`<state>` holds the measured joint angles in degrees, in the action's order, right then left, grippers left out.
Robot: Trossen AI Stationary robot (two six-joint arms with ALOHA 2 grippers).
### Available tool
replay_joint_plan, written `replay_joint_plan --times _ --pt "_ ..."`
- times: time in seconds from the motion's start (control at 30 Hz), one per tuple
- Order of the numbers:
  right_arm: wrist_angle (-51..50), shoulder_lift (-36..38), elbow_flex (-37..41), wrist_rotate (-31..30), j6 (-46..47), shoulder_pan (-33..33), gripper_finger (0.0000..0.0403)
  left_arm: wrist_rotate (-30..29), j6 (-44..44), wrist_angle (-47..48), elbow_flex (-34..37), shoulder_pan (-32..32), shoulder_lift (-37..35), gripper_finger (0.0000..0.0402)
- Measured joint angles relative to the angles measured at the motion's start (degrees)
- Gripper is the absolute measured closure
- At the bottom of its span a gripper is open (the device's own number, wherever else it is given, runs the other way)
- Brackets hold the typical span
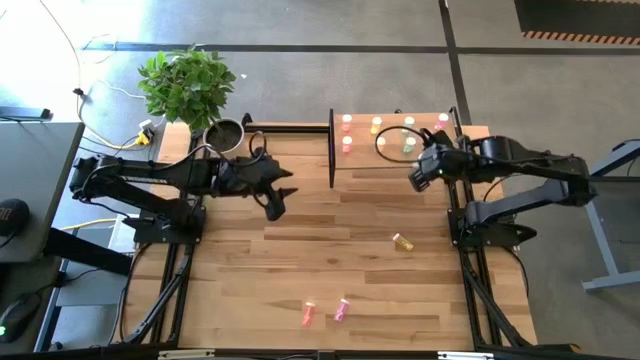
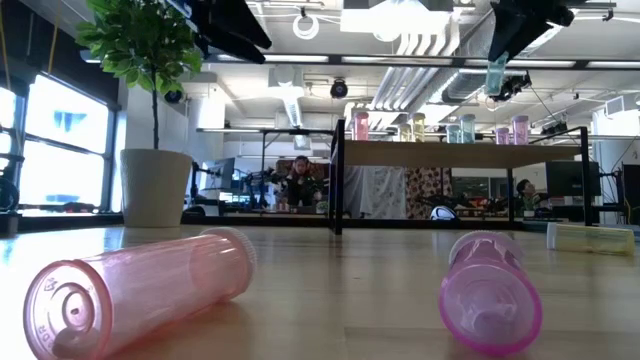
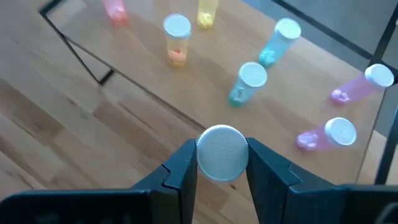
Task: Pick and place medicine bottles onto shelf by color
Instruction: Put the blue pill bottle on the shelf aligned with the other blue pill bottles
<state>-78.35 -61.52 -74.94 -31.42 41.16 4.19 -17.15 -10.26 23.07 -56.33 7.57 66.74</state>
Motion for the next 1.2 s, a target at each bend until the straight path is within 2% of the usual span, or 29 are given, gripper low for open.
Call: replay_joint_plan --times 0.3,0.67,0.93,1.2 --pt "2.53 -1.03 0.0 5.8 -11.82 11.42 0.0299 -0.02 -0.01 -1.99 -0.01 5.08 0.0 0.0193" --pt "5.31 -8.28 0.0 9.51 -21.72 15.76 0.0299 -0.02 -0.02 -3.94 -0.01 9.01 0.0 0.0193" --pt "5.23 -11.37 0.0 9.42 -20.35 15.82 0.0299 -0.19 -0.02 -3.94 -0.01 9.4 0.0 0.0193" --pt "4.03 -11.74 0.0 7.95 -11.99 15.82 0.0299 -0.19 -0.02 -3.91 0.01 9.4 0.0 0.0193"
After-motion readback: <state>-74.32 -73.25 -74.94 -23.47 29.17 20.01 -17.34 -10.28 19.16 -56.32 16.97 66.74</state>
